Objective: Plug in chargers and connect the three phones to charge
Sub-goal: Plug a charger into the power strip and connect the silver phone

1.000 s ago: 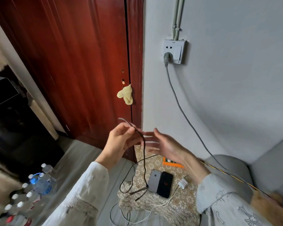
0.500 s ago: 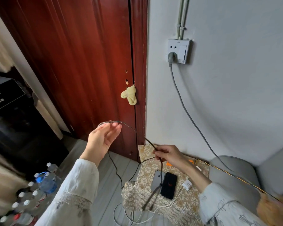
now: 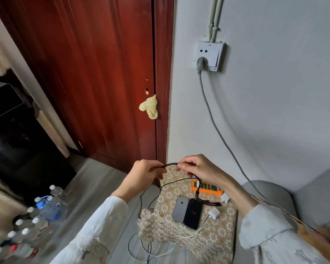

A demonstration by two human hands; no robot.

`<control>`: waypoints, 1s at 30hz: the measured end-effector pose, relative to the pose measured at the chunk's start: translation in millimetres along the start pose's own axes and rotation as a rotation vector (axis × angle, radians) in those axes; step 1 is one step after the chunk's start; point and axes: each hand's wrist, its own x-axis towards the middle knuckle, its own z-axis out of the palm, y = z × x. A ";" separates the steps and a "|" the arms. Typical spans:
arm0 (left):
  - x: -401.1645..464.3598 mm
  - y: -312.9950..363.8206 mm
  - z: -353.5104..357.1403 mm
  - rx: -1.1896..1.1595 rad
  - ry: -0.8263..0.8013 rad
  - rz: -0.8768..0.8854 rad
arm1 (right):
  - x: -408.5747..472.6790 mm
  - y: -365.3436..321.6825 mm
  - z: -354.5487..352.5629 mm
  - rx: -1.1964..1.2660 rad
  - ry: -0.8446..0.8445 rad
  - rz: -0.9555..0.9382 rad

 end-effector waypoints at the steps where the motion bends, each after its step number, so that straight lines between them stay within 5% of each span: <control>1: -1.2 0.8 -3.0 -0.039 0.025 0.007 | -0.9 5.8 0.3 -0.025 -0.011 0.026; 8: 3.3 5.8 -28.7 -0.440 0.234 0.066 | -6.1 48.5 29.1 -0.085 0.082 0.158; 11: 1.7 -2.3 -37.8 -0.435 0.306 0.018 | -3.7 50.2 30.5 -0.131 0.159 0.182; 17: -7.0 -19.1 -33.4 -0.372 -0.062 -0.088 | 9.2 42.3 35.6 -0.303 0.326 0.005; 21: -9.4 -13.1 -13.6 -0.229 -0.148 -0.065 | 14.3 30.4 45.0 -0.288 0.459 -0.029; 26: -16.4 -8.3 -1.7 -0.240 -0.355 -0.013 | 14.2 14.8 37.5 1.071 0.276 0.417; 30: -23.0 -12.8 -1.6 -0.196 -0.466 -0.017 | 25.4 14.4 31.1 1.632 0.380 0.577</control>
